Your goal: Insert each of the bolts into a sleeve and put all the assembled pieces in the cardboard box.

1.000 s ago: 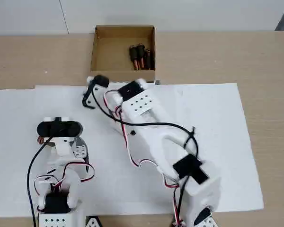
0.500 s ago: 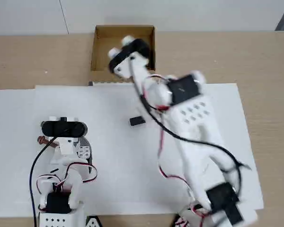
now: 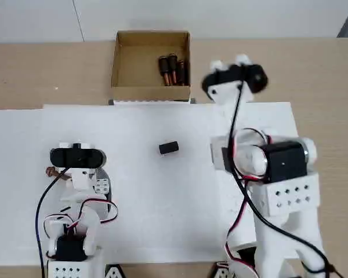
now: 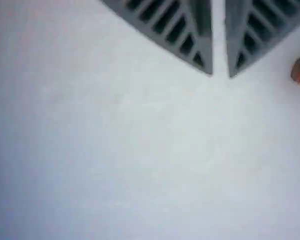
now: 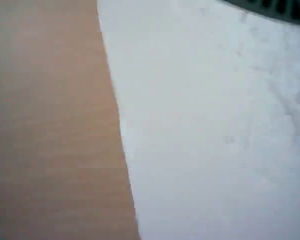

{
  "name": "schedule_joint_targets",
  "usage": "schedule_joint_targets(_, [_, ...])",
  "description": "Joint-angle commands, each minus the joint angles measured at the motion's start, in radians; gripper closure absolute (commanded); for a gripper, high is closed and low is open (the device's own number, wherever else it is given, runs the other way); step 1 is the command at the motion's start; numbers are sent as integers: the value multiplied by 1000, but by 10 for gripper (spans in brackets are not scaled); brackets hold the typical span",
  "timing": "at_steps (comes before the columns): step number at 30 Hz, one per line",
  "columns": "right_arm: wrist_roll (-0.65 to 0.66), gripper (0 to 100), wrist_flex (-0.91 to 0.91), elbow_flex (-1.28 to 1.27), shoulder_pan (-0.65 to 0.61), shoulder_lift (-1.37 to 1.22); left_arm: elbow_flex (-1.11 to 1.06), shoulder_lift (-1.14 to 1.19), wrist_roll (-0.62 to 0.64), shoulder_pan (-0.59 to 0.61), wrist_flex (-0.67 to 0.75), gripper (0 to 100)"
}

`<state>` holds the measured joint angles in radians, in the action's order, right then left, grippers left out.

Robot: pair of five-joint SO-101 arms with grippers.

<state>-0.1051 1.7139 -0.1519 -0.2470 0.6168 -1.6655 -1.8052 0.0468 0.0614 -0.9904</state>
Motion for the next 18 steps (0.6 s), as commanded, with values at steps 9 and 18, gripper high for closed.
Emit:
schedule_joint_targets(9, [-95, 995, -28, -242, 93, 185, 426, -6, -40, 9, -330, 994])
schedule_joint_targets(18, [-95, 995, -50, -242, 197, 203, 688, 121, 32, 11, -457, 994])
